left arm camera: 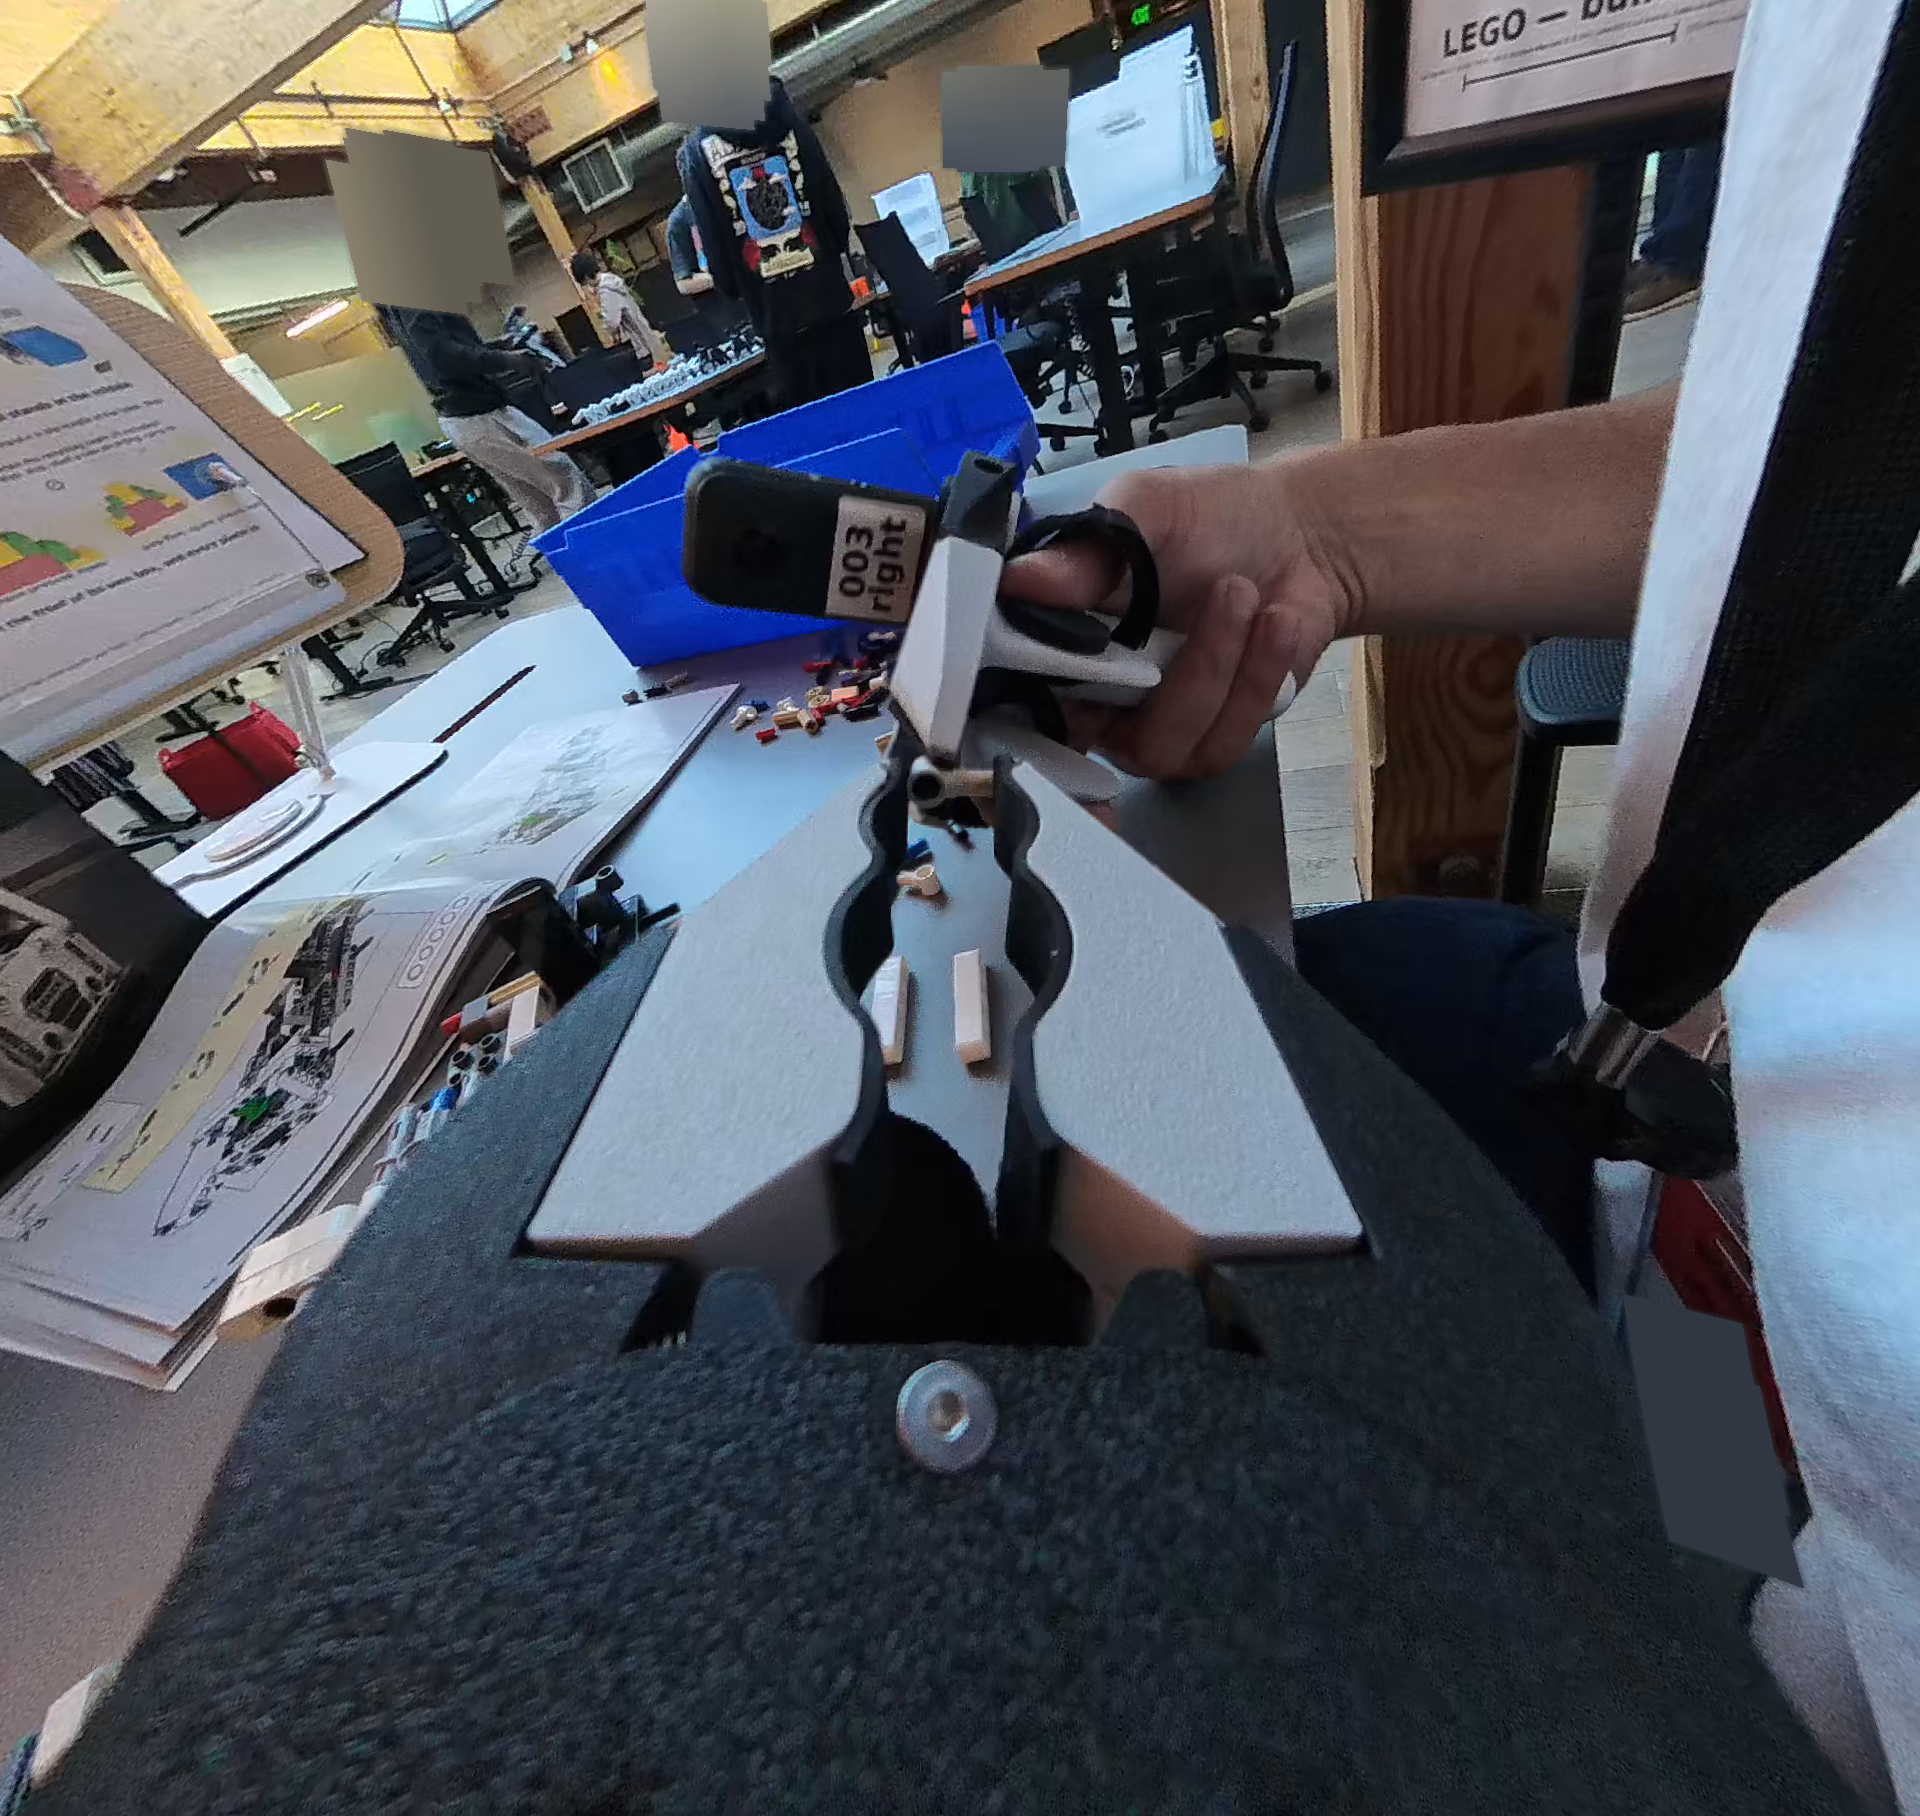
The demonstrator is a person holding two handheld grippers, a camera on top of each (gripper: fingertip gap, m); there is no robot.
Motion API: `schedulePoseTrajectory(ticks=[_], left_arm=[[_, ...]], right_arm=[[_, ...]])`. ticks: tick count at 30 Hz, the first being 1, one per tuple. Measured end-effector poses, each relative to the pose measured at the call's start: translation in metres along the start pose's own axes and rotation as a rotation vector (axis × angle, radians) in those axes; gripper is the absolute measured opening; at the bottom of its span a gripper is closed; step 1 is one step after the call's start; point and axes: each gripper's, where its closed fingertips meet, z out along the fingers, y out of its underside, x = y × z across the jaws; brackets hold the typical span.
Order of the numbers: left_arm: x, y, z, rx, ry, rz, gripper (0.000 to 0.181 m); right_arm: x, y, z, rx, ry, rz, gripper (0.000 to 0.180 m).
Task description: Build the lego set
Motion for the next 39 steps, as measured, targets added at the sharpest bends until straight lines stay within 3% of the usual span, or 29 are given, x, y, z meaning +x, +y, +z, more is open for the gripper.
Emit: schedulePoseTrajectory(ticks=[4,9,13,17,20,39], left_arm=[[-0.015,0.007,-0.003,-0.044,-0.063,-0.068,0.013],[-0.034,0.016,-0.009,-0.083,-0.124,-0.206,0.013],[-0.036,0.02,-0.006,-0.113,-0.12,-0.225,0.013],[-0.032,0.026,-0.001,-0.158,-0.112,-0.203,0.013],[-0.029,0.027,0.0,-0.174,-0.11,-0.173,0.013],[-0.025,0.03,0.003,-0.197,-0.094,-0.155,0.013]], right_arm=[[0.015,-0.002,-0.027,-0.009,0.196,-0.112,0.019],[0.05,-0.008,-0.094,-0.028,0.696,-0.41,0.026],[0.061,0.005,-0.106,-0.16,0.895,-0.618,0.028],[0.055,0.011,-0.082,-0.176,0.885,-0.724,0.024],[0.067,0.017,-0.091,-0.236,0.962,-0.682,0.024],[0.059,0.01,-0.091,-0.134,0.956,-0.656,0.015]])
